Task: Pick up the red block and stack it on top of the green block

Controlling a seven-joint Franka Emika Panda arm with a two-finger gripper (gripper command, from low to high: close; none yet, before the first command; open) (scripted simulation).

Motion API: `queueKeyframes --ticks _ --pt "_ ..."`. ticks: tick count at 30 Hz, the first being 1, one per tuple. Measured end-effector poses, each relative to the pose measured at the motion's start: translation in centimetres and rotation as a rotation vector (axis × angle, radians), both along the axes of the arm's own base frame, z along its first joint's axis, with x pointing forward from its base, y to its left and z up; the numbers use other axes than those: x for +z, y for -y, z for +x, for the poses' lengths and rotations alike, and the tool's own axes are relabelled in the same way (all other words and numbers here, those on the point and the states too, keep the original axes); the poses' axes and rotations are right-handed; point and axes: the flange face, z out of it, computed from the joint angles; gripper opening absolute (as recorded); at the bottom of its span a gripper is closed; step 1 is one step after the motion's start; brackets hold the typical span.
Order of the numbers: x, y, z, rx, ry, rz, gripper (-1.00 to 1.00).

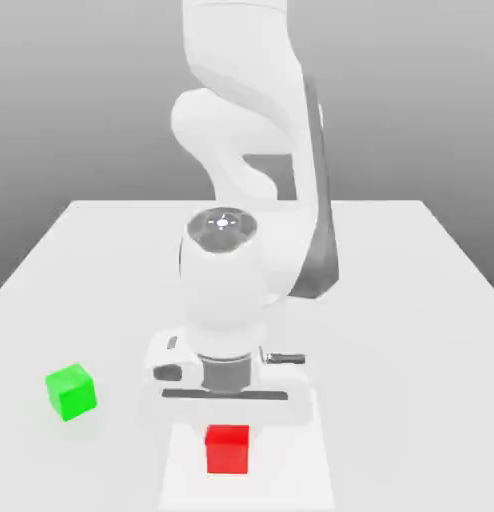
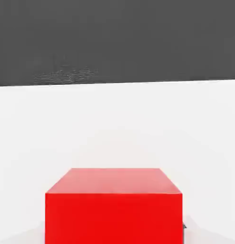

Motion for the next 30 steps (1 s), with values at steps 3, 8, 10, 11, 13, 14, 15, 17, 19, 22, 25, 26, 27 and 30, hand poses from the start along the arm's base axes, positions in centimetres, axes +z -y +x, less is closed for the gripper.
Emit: queueKeyframes --ticks 3,8,10,11,13,14,15,17,19,22,25,26,27,30 --pt "3.1 0.0 0.0 0.000 0.000 0.000 -1.00" --pt "6.1 3.8 -0.7 0.052 0.001 -0.015 -1.00" --pt "6.6 6.4 -1.3 0.086 0.001 -0.022 -1.00" --pt "6.9 7.6 -1.7 0.106 0.001 -0.025 -1.00" --pt "7.3 9.8 -2.4 0.147 0.000 -0.030 -1.00" --pt "7.5 10.9 -2.9 0.168 -0.001 -0.031 -1.00" --pt "7.7 12.0 -3.3 0.189 -0.002 -0.032 -1.00" --pt "8.1 14.0 -4.3 0.232 -0.003 -0.033 -1.00" --pt "8.4 16.0 -5.5 0.273 -0.004 -0.031 -1.00" --pt "8.8 18.7 -7.3 0.338 -0.005 -0.024 -1.00" --pt "9.1 21.2 -9.3 0.403 -0.004 -0.013 -1.00" --pt "9.1 22.0 -10.1 0.424 -0.004 -0.008 -1.00" --pt "9.1 22.6 -10.7 0.446 -0.002 -0.003 -1.00" --pt "8.1 22.8 -10.7 0.480 0.003 0.001 -1.00"
